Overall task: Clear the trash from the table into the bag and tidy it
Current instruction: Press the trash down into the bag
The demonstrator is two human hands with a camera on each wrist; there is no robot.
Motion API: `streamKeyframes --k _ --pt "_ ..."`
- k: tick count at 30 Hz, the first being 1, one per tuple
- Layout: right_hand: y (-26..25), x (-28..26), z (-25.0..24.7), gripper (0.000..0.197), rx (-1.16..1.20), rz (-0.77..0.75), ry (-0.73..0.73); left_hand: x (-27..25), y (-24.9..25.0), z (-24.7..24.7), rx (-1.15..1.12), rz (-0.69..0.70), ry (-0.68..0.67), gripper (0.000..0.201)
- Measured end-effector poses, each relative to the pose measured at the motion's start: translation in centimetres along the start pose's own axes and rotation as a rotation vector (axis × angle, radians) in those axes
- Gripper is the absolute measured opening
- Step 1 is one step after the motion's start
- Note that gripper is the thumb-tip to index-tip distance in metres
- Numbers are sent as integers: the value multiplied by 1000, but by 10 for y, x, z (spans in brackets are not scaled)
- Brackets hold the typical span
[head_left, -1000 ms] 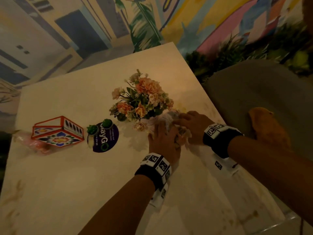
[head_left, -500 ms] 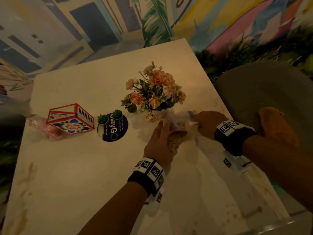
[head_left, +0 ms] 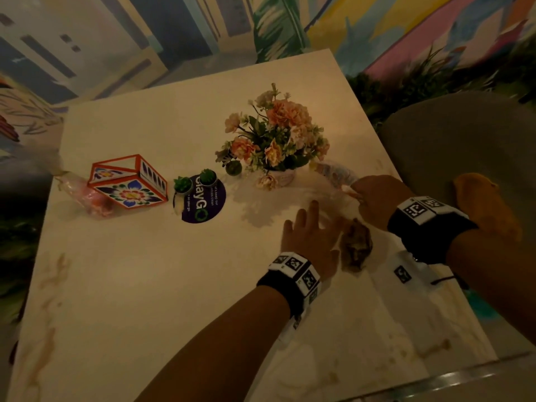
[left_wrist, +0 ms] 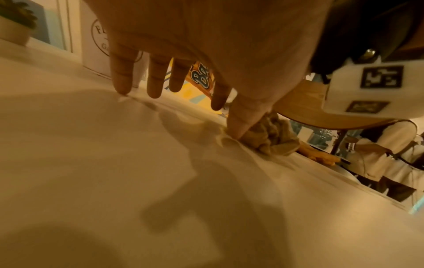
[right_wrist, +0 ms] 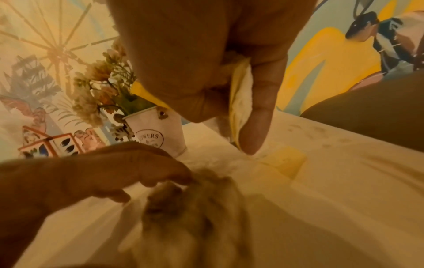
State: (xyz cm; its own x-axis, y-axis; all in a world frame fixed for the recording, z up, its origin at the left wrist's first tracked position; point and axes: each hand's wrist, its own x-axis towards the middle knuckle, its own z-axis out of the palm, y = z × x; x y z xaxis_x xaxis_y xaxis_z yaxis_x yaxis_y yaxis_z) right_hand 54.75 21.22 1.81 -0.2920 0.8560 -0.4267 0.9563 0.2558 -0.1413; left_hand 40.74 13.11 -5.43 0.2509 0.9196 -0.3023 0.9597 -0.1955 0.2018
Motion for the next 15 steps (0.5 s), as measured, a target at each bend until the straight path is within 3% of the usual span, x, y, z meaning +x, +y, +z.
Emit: streamKeyframes --k 4,8,13,15 --pt "5 -5 -4 33 61 23 115 1 14 -4 -83 9 -24 92" --pt "9 -12 -10 30 108 44 158 4 42 2 -43 190 -121 98" --pt "10 -21 -19 25 159 25 201 -3 72 23 -69 348 -129 98" --pt "10 -24 -21 25 162 21 205 -3 79 27 -40 366 -140 86"
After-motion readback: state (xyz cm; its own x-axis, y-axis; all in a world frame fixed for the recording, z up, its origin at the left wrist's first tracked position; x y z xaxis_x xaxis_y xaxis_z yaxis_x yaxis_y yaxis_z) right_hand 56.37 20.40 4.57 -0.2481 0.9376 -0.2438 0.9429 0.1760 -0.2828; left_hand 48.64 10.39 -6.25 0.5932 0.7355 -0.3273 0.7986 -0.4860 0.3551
